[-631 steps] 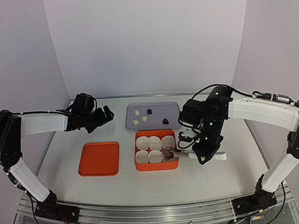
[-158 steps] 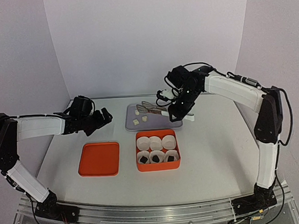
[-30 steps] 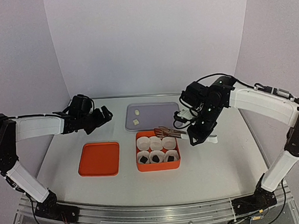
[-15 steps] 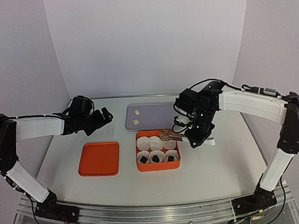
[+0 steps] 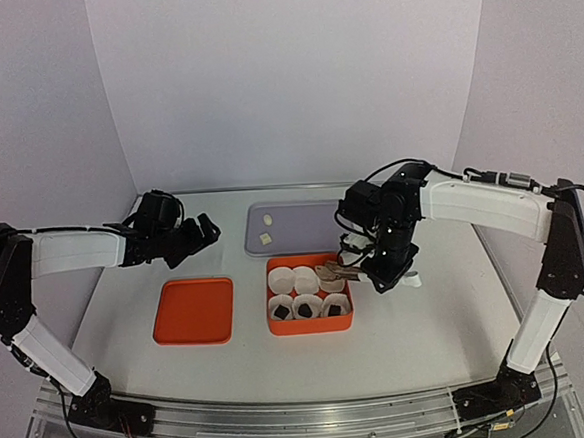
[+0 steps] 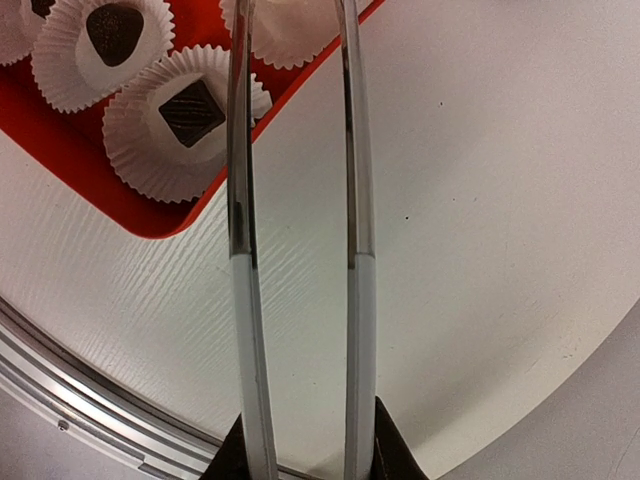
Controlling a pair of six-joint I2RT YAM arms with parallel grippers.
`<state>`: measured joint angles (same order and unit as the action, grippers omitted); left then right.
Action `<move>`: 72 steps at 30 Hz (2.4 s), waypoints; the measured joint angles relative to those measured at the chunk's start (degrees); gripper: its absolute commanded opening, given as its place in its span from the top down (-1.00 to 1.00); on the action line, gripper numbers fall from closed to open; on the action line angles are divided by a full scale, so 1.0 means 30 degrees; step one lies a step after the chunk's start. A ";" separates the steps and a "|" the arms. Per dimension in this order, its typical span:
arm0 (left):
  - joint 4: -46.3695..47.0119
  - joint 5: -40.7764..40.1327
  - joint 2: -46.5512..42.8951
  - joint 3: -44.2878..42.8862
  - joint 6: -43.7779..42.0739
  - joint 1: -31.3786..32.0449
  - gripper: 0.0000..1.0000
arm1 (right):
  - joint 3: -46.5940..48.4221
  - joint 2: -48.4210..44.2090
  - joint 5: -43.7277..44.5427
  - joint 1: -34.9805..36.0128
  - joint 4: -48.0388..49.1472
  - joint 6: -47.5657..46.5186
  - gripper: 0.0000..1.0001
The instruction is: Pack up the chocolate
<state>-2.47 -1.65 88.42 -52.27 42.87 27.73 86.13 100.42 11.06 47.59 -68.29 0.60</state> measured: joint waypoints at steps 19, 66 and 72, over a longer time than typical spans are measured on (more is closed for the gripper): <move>0.0010 -0.0007 -0.0450 0.0474 0.0007 0.0000 -0.99 | 0.0000 0.0175 0.0433 0.0336 -0.0147 -0.0063 0.51; -0.0105 -0.0511 -0.1762 0.0977 0.0015 0.0000 -0.99 | 1.0168 0.4169 -0.0914 0.0650 -0.0260 -0.0986 0.39; -0.0264 -0.0689 -0.1809 0.0977 0.0015 0.0000 -1.00 | 1.4241 0.9164 -0.0523 0.0644 0.0154 -0.0956 0.35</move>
<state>-3.26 -3.72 82.99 -49.34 42.92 27.73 128.85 127.91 9.49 49.52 -67.83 -2.27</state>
